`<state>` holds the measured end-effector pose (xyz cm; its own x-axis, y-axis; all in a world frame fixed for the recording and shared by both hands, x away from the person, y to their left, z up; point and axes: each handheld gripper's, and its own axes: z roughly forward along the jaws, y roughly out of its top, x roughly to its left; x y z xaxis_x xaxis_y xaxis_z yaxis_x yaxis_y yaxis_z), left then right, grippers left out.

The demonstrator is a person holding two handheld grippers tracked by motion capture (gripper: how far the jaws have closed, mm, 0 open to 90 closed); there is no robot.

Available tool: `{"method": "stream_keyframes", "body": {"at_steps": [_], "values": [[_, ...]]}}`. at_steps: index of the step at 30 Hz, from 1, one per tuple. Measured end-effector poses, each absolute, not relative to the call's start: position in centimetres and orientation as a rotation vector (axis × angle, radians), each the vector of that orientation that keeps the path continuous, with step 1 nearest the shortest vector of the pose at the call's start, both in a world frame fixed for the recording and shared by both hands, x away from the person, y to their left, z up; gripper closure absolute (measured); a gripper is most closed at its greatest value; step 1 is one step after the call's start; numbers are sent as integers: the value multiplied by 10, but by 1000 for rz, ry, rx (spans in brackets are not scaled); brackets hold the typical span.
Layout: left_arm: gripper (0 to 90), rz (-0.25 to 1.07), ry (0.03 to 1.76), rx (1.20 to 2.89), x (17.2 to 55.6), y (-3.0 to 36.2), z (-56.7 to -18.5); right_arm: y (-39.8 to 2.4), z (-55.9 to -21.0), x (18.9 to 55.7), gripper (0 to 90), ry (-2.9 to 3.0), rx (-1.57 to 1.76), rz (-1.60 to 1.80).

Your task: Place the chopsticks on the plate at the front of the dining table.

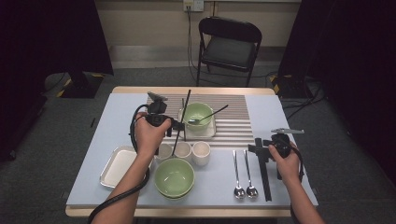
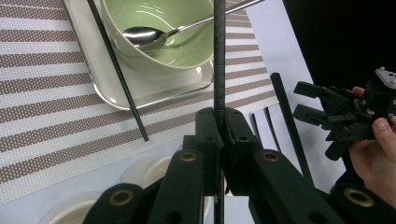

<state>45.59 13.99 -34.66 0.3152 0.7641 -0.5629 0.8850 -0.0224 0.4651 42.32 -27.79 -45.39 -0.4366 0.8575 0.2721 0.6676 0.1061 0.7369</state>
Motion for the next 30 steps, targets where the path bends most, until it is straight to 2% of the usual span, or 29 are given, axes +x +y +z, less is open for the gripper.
{"method": "stream_keyframes", "body": {"at_steps": [30], "values": [[861,-182,1509,1803,459,149,-352,-284,-472,413,161,2190,1482,1116]]}}
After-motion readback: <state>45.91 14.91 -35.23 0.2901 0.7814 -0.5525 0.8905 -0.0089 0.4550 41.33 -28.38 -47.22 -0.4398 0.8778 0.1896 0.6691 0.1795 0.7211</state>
